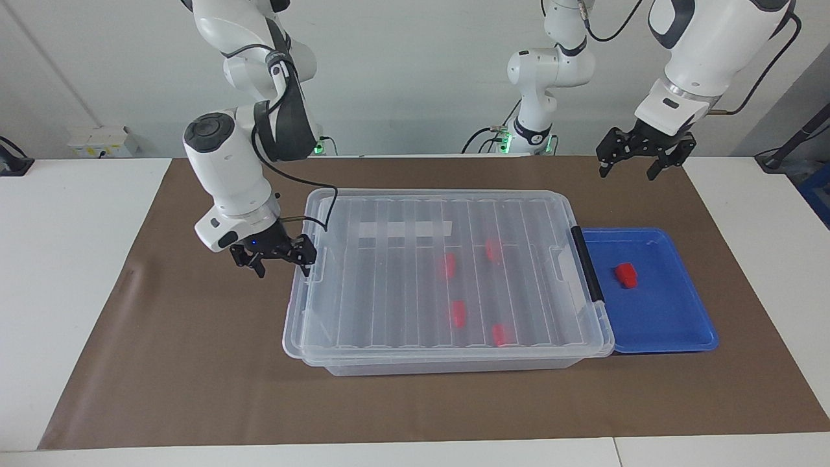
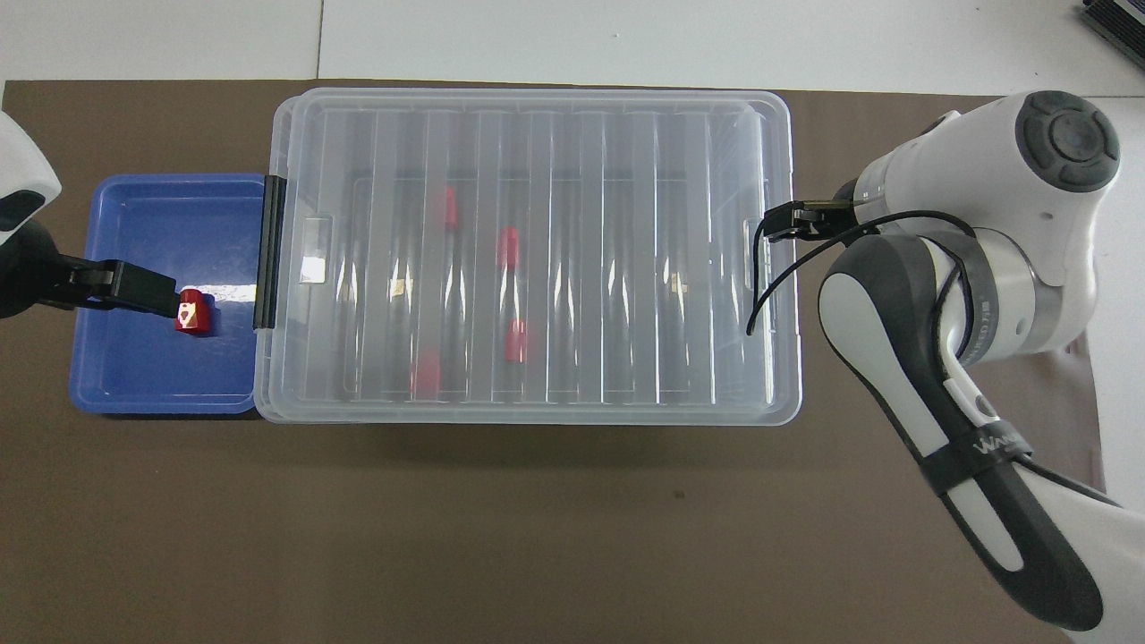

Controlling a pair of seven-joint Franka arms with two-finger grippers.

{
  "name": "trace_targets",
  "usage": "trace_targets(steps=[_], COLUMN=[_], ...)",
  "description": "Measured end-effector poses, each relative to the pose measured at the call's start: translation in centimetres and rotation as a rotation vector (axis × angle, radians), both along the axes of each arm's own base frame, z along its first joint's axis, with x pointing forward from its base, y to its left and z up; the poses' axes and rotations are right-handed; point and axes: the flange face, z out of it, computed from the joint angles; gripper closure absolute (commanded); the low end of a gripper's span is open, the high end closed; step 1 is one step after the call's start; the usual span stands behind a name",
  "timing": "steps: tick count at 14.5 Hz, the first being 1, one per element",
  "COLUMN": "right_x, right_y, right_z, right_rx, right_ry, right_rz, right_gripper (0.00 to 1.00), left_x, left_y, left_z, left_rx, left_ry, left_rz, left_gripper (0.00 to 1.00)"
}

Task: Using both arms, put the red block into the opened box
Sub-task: 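Slide the lid away with the right gripper while the left gripper reaches the block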

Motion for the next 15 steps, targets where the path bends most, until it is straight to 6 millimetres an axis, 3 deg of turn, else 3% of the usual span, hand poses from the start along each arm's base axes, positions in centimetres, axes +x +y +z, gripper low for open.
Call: trace_targets(steps=[8, 15], right_x=[0.5, 0.3], right_y=[-5.7, -9.5], right_z=[-0.1, 0.3], right_rx=[-0.075, -0.145], right_ry=[0.003, 0.025], right_rz=[-0.052, -0.065], right_gripper=[0.00, 0.00], left_x=[0.6, 1.2], left_y=[1.2, 6.0], left_z=[-0.5, -7.6], left_rx=[0.021, 0.024], left_ry=[-0.062, -0.149], left_rz=[0.018, 0.103], left_gripper=[0.00, 0.00])
